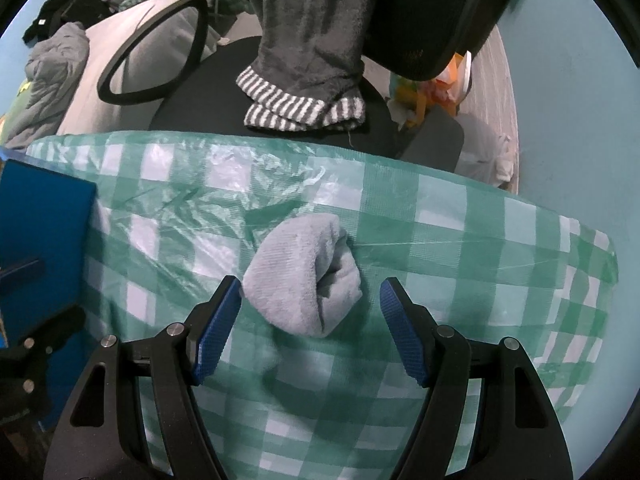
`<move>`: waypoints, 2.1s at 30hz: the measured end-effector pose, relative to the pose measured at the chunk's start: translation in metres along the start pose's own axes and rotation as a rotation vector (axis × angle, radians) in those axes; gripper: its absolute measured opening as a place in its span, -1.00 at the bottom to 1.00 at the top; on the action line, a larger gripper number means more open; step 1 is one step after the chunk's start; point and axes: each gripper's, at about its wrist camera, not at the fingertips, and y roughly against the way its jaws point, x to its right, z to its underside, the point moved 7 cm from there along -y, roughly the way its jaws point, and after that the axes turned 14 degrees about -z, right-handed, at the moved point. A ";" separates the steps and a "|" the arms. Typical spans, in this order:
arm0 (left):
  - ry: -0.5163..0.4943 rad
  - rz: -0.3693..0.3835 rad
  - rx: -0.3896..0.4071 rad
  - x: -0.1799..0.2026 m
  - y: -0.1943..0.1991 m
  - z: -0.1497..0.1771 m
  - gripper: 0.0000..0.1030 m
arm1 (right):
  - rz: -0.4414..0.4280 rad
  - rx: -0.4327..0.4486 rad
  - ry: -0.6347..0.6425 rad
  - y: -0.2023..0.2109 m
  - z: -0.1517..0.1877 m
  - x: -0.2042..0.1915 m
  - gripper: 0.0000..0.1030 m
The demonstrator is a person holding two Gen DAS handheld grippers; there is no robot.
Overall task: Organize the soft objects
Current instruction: 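Reach the right tool toward the grey sock on the table, then grasp the grey sock with the right gripper while the left tool reaches toward the striped sock, then grasp the white-and-blue striped sock with the left gripper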
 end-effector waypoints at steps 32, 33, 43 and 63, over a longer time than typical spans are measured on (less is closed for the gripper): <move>-0.045 0.062 -0.012 0.019 0.015 0.052 0.33 | -0.080 0.043 -0.028 0.031 0.076 -0.019 -0.46; -0.048 0.065 -0.015 0.020 0.016 0.056 0.33 | -0.084 0.041 -0.027 0.032 0.083 -0.021 -0.46; -0.072 0.103 -0.048 0.036 0.020 0.105 0.33 | -0.115 0.039 -0.046 0.042 0.136 -0.039 -0.46; -0.059 0.175 -0.101 0.073 0.013 0.162 0.53 | -0.117 0.042 -0.127 0.047 0.209 -0.031 -0.46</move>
